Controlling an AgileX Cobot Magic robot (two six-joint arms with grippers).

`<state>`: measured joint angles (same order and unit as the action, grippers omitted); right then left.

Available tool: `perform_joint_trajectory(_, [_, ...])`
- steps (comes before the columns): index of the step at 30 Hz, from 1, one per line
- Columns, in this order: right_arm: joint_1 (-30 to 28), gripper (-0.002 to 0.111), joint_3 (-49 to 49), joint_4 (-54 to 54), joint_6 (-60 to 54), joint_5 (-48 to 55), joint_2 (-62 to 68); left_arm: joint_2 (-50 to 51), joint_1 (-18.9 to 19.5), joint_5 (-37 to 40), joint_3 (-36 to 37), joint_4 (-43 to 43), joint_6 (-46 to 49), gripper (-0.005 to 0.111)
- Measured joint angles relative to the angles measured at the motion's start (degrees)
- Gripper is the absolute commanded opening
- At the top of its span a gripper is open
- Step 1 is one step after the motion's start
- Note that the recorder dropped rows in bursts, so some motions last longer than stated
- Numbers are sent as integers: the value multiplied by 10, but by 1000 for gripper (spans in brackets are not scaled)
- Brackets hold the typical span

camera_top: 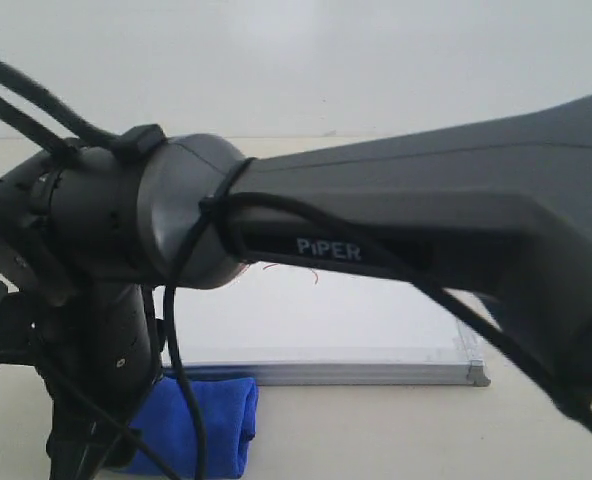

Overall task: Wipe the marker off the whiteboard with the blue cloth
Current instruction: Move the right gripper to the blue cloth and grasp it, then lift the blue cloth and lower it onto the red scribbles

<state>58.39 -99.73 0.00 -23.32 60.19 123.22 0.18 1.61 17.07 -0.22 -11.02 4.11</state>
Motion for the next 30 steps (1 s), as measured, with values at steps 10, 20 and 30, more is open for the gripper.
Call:
perform_joint_trajectory(10, [0,59,0,-52,54,-28,55,0,0,0,0,0,0,4])
perform_joint_trajectory(20, [0,39,-6,-60,96,-36,76,0,0,0,0,0,0,4])
perform_joint_trajectory(30, [0,0,-8,-73,120,-30,73,0,0,0,0,0,0,4])
